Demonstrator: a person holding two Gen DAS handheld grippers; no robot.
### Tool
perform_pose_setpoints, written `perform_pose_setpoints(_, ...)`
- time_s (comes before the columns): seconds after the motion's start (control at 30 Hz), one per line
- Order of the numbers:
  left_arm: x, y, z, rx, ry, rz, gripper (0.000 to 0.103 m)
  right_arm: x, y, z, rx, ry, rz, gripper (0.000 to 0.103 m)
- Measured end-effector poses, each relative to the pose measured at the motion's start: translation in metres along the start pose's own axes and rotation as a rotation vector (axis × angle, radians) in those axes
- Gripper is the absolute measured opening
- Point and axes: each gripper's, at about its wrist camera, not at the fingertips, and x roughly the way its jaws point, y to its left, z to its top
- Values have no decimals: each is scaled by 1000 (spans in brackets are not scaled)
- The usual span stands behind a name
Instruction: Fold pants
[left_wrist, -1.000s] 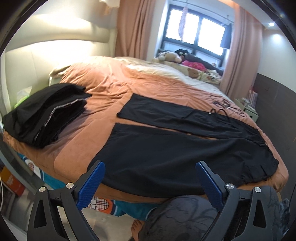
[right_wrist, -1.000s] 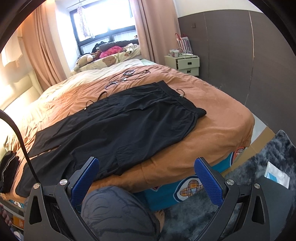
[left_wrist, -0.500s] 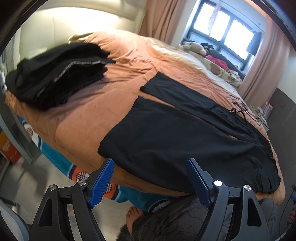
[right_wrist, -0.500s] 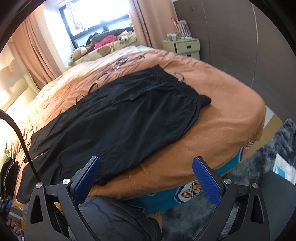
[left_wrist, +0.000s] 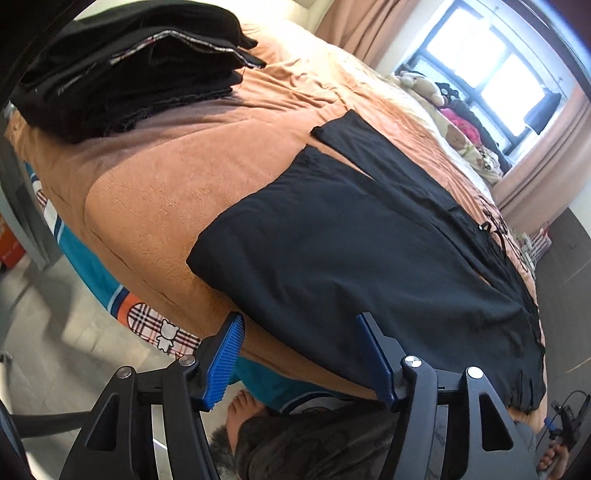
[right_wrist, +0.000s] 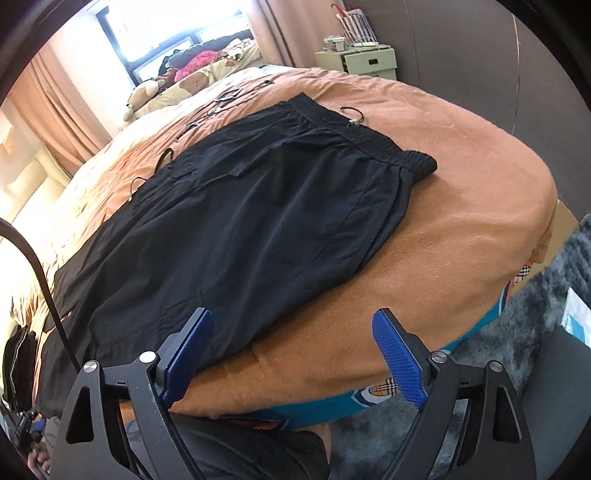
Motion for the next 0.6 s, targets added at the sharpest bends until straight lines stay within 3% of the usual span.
perform_pose_setpoints(0.23, 7, 10, 7, -36, -11, 23, 49, 19, -17, 5, 45, 15, 13, 79)
perform_pose_setpoints(0.3, 5, 11, 12, -41, -30, 36, 39, 24, -23, 8, 61, 11, 14, 79)
perform_pose_setpoints(0.5, 6, 16, 20, -71, -45, 31, 23, 34, -44, 15, 145, -5, 36, 73)
perform_pose_setpoints(0.6, 6, 12, 24, -65, -55, 41, 15, 41, -52, 21, 166, -2, 56, 65)
